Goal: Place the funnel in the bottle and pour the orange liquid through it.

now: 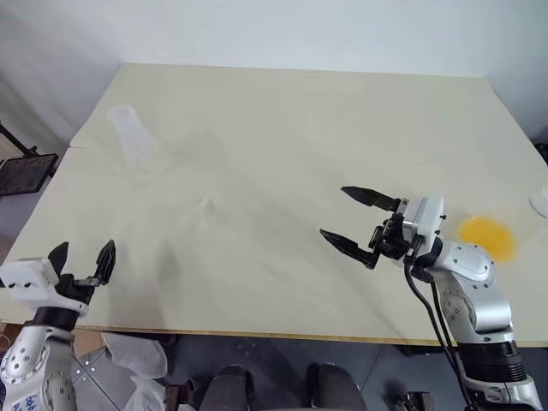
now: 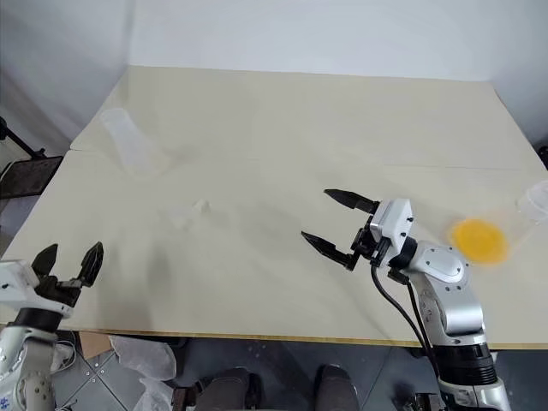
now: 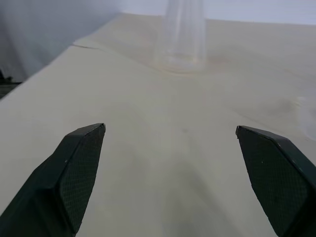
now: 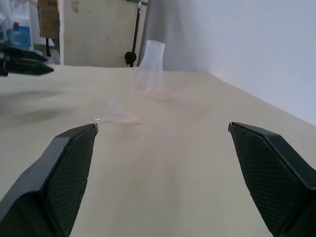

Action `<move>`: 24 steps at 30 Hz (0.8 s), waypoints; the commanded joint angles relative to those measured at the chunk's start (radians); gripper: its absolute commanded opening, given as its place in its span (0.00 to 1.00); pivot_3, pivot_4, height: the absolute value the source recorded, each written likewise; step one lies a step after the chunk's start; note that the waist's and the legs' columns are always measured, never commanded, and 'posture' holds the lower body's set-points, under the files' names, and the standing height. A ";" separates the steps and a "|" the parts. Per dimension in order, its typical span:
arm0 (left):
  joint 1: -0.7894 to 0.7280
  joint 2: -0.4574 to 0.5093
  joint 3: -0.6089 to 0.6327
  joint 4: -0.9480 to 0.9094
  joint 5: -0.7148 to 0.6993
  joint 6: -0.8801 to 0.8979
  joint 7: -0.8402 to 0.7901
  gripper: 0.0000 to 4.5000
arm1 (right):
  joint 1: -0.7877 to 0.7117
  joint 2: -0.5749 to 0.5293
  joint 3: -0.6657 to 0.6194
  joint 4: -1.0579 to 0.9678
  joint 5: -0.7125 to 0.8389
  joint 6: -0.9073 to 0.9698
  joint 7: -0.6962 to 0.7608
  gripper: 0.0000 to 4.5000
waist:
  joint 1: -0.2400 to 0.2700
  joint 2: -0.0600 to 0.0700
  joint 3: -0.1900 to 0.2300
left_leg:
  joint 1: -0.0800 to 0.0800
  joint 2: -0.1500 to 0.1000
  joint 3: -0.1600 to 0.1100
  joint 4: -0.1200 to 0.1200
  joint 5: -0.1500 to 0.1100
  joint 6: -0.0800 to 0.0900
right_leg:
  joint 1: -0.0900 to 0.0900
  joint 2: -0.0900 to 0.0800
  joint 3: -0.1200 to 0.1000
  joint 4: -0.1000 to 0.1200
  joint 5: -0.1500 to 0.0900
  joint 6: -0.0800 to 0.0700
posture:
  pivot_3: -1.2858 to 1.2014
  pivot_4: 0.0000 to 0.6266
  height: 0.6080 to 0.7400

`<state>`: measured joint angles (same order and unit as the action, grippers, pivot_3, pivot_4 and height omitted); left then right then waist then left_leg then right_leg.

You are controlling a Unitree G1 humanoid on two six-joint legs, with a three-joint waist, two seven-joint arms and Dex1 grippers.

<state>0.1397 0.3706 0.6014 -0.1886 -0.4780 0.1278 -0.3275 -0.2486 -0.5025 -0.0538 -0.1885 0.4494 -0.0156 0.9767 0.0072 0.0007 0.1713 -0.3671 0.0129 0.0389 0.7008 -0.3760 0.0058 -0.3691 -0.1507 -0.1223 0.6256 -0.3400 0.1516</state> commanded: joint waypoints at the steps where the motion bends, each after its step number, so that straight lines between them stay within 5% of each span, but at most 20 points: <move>1: -0.111 0.068 -0.035 -0.046 0.027 0.086 0.072 1.00 | -0.001 -0.015 -0.009 0.003 -0.005 -0.036 0.021 0.99 | 0.000 0.000 0.000 | 0.000 0.000 0.000 0.000 0.000 0.000 | 0.000 0.000 0.000 0.000 0.000 0.000 | 0.52 0.24 1.00; 8: -0.551 0.180 -0.170 0.205 0.158 0.244 0.217 1.00 | -0.002 -0.013 -0.011 0.011 0.001 -0.033 0.017 0.99 | -0.010 0.000 0.000 | 0.001 -0.001 0.000 -0.001 0.000 0.000 | 0.000 0.000 -0.001 0.001 0.000 0.000 | 0.52 0.24 1.00; 14: -0.878 0.203 -0.242 0.609 0.247 0.163 0.232 1.00 | -0.014 -0.004 0.000 0.005 0.003 -0.026 0.005 0.99 | -0.016 -0.001 0.000 | -0.001 0.000 0.002 -0.002 0.000 -0.001 | -0.003 0.001 -0.004 0.002 0.000 0.000 | 0.52 0.24 1.00; 24: -1.104 0.214 -0.322 0.973 0.368 -0.002 0.268 1.00 | -0.012 0.004 -0.005 -0.007 0.002 -0.024 -0.026 0.99 | -0.013 -0.002 0.000 | -0.002 -0.001 0.007 -0.002 0.000 -0.001 | -0.004 0.000 -0.008 0.002 0.000 0.000 | 0.52 0.24 1.00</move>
<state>-0.9308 0.5639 0.2783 0.7716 -0.1235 0.1636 -0.0646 -0.2605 -0.5013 -0.0462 -0.1569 0.4407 -0.0367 0.9636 -0.0057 -0.0009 0.1717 -0.3696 0.0124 0.0455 0.6991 -0.3757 0.0052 -0.3727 -0.1506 -0.1309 0.6281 -0.3400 0.1517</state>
